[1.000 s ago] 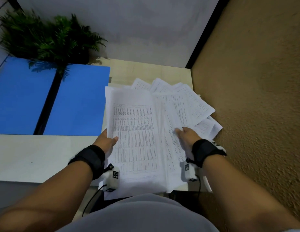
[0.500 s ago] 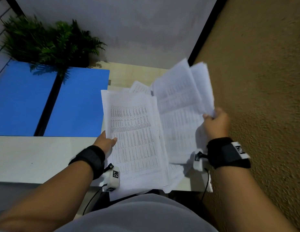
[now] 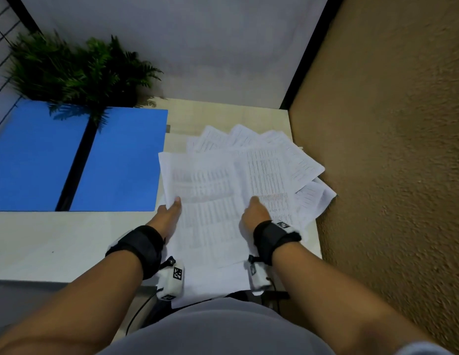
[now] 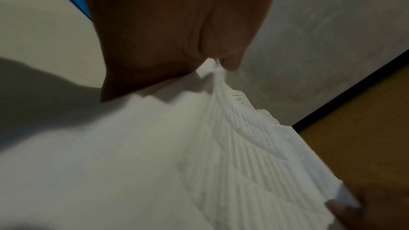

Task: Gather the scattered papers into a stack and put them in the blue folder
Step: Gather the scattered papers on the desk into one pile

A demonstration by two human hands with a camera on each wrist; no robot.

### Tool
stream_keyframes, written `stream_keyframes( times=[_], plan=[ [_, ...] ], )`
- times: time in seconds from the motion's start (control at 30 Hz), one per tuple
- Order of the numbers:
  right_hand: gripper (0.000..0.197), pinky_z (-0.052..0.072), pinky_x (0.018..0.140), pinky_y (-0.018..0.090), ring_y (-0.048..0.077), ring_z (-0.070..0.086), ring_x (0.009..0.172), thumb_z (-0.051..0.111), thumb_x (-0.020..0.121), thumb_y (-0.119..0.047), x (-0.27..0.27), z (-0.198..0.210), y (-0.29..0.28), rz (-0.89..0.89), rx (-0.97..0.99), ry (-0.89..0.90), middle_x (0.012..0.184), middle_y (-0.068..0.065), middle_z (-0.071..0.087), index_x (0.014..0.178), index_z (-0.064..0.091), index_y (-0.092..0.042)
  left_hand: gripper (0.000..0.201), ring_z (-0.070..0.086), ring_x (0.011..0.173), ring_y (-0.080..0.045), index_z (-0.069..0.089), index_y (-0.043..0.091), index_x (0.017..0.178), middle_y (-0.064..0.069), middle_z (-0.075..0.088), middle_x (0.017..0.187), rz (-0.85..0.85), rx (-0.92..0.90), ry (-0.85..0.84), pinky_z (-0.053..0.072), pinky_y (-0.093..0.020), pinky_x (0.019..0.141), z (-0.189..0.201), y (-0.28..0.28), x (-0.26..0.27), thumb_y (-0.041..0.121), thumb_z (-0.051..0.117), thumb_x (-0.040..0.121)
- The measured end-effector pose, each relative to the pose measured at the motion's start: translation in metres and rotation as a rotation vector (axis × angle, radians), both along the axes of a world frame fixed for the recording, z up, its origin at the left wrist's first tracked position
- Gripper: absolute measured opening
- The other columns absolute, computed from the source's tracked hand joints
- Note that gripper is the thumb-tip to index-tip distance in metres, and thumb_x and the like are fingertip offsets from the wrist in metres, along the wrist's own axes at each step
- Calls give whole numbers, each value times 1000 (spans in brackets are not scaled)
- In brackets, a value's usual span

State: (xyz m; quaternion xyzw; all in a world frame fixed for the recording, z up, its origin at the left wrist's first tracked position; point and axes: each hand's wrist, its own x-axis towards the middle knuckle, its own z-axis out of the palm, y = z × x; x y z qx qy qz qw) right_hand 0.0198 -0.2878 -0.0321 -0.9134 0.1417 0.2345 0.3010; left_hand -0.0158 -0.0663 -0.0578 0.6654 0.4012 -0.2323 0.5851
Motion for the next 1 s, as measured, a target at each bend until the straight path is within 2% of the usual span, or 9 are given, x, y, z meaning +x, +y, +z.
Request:
stream_keyframes(
  times=[0.13,0.27,0.37,0.47,0.6,0.7,0.77,0.83,1.0],
  plan=[
    [34,45,93,40,29,47,114,46,90,-8,-5,-16,9,191,-148,34,124,12,46,124,46,-9,71,48,133,-35,23,5,151,-9,47,145,-76,98,-15,42,-40,108,-6,3,-3,30,60,96],
    [33,38,95,45,30,40,121,43,98,-33,4,-12,-19,-104,-103,-133,129,10,41,128,46,-20,64,51,132,-37,38,2,147,-18,51,146,-154,250,-17,41,-43,111,-6,8,-5,22,65,93],
    [39,43,96,38,29,51,113,59,92,-20,5,-25,-38,-215,143,-34,122,12,50,128,48,-9,48,58,121,-35,49,2,139,-17,61,132,-147,200,-99,45,-38,101,-7,11,-8,14,63,95],
    [34,46,94,35,18,54,102,60,88,-5,2,-34,-38,-287,414,-5,107,0,57,109,63,-31,43,59,112,-28,50,5,137,-9,63,122,-102,99,-168,44,-38,100,2,11,-12,12,62,96],
    [35,31,111,35,22,50,120,51,94,-5,4,-31,-46,-538,438,-202,127,6,56,128,55,-5,39,60,115,-31,53,12,135,-9,64,124,-24,26,-206,45,-43,103,-2,10,-13,8,59,97],
    [8,36,104,34,16,45,109,51,96,-10,10,-31,-66,-649,301,-306,110,2,48,102,55,-13,42,60,119,-33,53,12,137,-10,65,127,-15,43,-190,43,-51,108,-6,9,-14,9,58,96],
    [17,44,91,36,27,53,109,55,94,-14,16,-32,-83,-522,14,-292,108,12,55,101,62,0,40,61,117,-34,54,14,136,-10,65,128,-17,49,-175,44,-52,107,-9,11,-13,9,57,96],
    [22,46,86,37,37,54,107,57,91,-18,18,-34,-93,-370,-139,-211,113,17,57,106,63,-2,38,62,116,-35,56,16,132,-12,66,127,-27,31,-172,45,-53,106,-7,9,-12,9,57,95],
    [38,42,86,28,24,56,100,52,89,1,11,-27,-91,-420,110,-350,114,3,54,123,48,-14,37,61,112,-31,54,11,134,-9,64,120,-43,44,-214,46,-43,103,5,-2,-9,8,55,98]
  ],
)
